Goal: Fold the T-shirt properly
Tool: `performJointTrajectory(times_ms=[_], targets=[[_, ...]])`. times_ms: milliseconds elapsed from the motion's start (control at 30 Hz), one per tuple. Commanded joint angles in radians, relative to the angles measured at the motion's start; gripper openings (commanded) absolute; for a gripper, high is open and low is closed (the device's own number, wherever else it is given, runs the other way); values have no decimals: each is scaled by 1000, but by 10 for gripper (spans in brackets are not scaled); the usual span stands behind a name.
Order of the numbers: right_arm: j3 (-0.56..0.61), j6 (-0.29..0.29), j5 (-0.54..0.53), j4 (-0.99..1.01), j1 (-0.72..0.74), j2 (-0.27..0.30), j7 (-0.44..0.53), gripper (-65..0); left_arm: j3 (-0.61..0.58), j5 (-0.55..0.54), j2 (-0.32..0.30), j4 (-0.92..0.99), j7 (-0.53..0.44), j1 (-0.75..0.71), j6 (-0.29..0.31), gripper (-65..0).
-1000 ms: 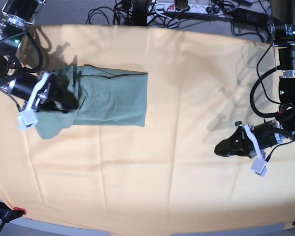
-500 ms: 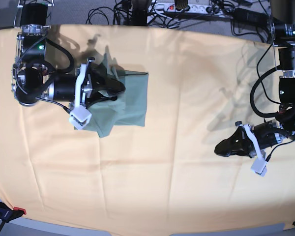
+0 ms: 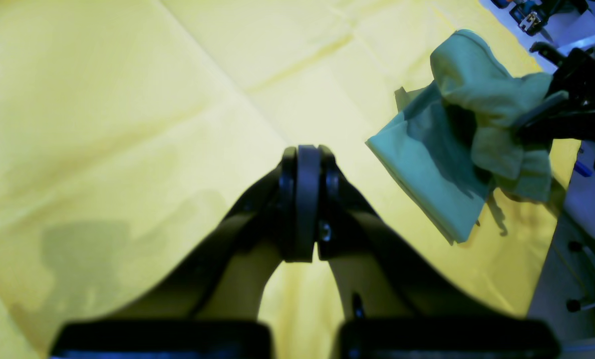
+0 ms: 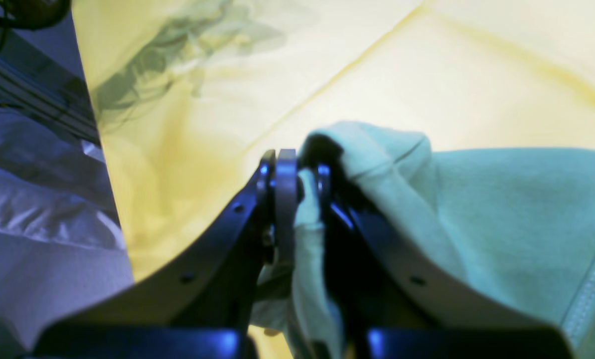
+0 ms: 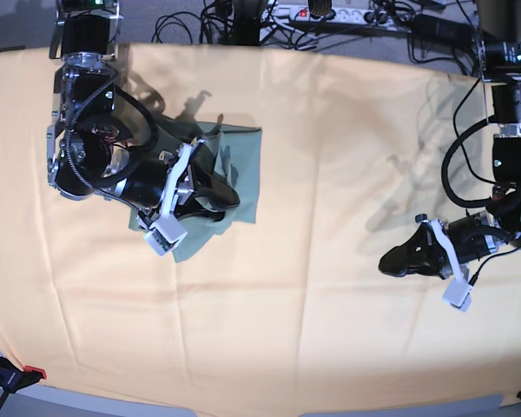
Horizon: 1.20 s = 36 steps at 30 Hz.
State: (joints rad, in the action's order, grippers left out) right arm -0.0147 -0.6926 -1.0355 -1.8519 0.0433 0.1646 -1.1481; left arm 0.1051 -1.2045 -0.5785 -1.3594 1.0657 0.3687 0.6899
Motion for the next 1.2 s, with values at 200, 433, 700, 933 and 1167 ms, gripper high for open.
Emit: performJointTrajectory(times_ms=[200,433,700,933,1167], targets=[[76,-6,40,-16,15,-37,26,-650,7,-27,-14,-13,-26,25,8,-650],[195,-6,83,-16,23,-37,19,-403,7,-31,-14,-13,-26,25,8,-650],[199,-6,-115,-121,90,-36,-46,-183,7,-30,-14,-13,-26,25,8,-650],[60,-6,12,-183,82,-5,-85,-188,7,3,-15,-13,-26,25,8,-650],[73,-6,82,-169,11,21,-48,-273,7,-5,-14,-13,-26,25,8,-650]])
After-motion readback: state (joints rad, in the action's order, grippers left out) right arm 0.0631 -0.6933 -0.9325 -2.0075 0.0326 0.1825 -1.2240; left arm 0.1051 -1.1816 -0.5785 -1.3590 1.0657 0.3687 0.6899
